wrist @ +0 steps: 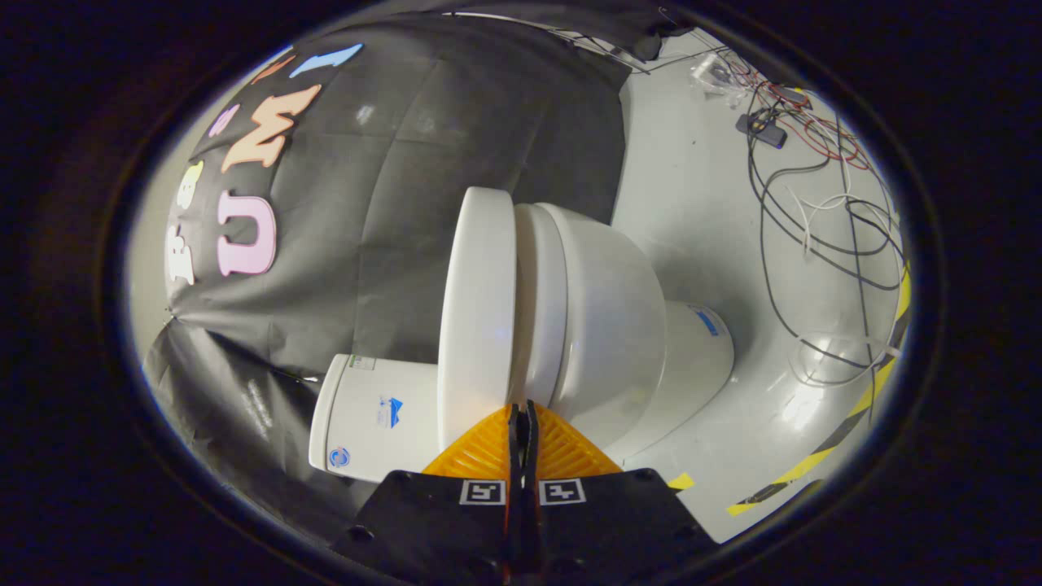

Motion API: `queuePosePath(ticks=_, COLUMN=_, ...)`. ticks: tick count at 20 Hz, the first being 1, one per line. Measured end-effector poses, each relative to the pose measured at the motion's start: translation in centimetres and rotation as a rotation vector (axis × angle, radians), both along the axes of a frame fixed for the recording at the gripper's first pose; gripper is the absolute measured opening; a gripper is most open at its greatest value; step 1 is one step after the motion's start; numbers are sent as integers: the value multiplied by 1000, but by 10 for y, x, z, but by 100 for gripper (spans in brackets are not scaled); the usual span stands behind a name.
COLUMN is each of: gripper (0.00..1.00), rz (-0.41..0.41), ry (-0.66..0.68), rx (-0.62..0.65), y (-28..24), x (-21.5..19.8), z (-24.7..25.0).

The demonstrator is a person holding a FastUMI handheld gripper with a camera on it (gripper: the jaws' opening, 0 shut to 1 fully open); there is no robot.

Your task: Open the toilet lid.

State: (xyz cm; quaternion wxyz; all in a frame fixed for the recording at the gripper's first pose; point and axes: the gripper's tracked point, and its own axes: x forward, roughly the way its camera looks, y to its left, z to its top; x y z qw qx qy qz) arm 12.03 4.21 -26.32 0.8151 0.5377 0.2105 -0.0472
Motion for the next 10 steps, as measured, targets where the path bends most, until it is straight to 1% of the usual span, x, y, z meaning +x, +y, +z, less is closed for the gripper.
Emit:
queuePosePath(ticks=3, gripper=1, rz=12, ry=-3, rx=-52, y=5, x=-3, z=12)
queuePosePath(ticks=7, gripper=1, rz=-2, ry=-5, rx=-97, y=5, x=-2, z=32)
queuePosePath(ticks=10, gripper=1, rz=15, ry=-7, rx=-170, y=11, x=0, z=50)
